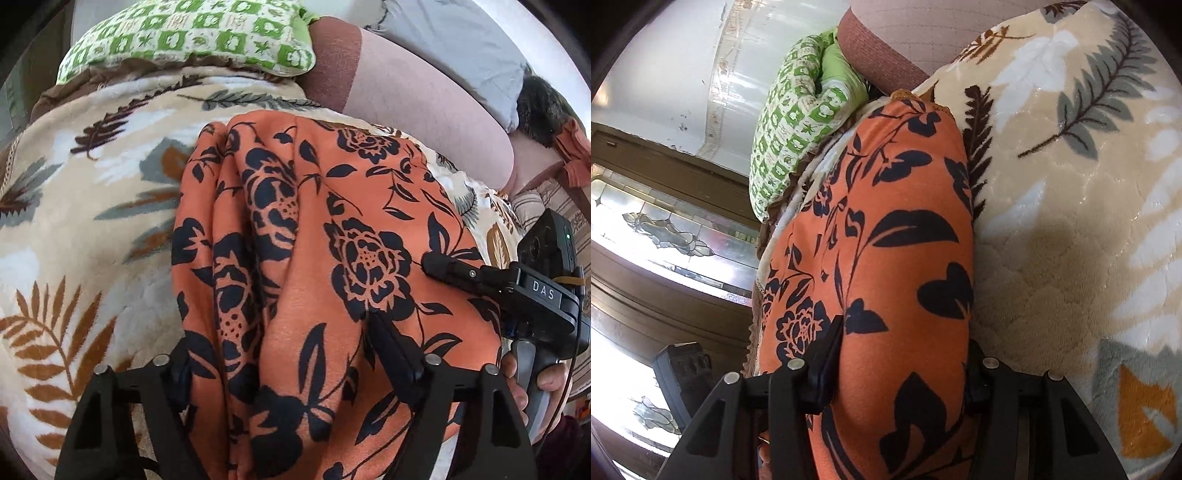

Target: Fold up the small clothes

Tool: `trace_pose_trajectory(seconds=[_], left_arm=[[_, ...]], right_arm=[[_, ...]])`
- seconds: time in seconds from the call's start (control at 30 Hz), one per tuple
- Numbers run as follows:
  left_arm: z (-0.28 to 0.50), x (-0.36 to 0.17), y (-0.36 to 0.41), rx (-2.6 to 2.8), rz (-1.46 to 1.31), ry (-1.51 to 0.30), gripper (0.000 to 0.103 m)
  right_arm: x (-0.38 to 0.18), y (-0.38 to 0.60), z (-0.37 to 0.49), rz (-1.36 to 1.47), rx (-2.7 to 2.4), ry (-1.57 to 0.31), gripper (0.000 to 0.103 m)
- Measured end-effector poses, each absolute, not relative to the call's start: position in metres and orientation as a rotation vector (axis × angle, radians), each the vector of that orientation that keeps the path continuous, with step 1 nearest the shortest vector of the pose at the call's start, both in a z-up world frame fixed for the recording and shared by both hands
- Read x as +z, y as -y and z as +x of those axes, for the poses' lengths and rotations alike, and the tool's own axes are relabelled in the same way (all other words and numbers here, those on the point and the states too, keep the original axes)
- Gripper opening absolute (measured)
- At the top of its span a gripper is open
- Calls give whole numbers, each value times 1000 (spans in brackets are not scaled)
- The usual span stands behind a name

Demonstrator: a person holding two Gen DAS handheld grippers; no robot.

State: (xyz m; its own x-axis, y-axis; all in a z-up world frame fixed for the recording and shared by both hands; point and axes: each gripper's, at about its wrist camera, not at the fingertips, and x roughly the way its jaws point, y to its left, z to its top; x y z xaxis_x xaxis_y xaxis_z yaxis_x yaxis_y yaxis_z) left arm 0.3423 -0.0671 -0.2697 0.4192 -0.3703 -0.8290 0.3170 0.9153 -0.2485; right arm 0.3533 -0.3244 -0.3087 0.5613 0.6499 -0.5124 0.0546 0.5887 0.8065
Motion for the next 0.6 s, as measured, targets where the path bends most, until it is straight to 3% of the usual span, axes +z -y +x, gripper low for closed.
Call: trace_pose_trajectory(seconds=[0.6], left_arm=[[343,-270,68,-416,-63,-1046,76]], right_arm=[[-309,322,352,871,425,-907,55]])
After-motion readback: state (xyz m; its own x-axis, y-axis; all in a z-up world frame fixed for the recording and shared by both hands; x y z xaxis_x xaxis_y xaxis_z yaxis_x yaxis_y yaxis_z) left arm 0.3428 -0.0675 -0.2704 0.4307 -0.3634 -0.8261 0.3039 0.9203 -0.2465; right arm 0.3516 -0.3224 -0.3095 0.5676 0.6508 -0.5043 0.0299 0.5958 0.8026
